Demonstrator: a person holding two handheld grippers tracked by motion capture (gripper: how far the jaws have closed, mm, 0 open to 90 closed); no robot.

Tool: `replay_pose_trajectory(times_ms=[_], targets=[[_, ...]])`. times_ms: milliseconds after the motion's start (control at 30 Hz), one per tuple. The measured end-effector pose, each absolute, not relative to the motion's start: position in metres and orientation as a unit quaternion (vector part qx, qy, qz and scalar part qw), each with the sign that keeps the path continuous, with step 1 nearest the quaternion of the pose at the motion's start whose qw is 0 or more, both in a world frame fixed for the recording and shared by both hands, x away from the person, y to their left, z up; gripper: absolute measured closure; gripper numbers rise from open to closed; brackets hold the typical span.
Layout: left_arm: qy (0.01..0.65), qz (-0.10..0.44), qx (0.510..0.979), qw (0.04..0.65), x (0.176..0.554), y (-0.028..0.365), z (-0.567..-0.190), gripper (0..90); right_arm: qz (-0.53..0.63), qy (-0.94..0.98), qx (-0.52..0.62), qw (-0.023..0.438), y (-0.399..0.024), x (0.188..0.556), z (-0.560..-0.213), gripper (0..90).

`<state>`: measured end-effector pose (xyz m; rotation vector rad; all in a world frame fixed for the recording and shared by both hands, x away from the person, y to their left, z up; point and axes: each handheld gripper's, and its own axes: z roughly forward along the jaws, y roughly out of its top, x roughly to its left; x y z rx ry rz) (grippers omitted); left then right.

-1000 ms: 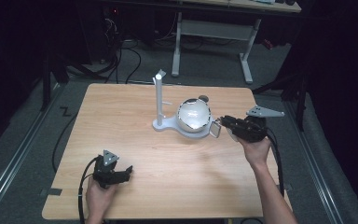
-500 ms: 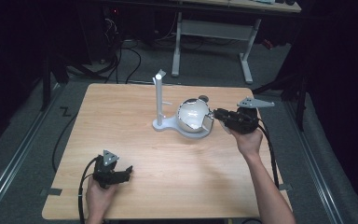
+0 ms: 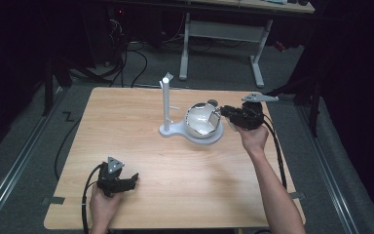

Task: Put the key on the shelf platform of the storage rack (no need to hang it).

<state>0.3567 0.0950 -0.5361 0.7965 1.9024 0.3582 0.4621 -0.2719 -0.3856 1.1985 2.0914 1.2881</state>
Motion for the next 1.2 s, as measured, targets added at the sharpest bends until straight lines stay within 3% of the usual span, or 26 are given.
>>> replay_pose_trajectory(times_ms=[1200], targets=[[0.789,0.147,0.325,0.500,0.357,0.095,-0.536,18.1,0.427,0.766,0.452,0.166,-0.238,0.506,-0.423,74.5]])
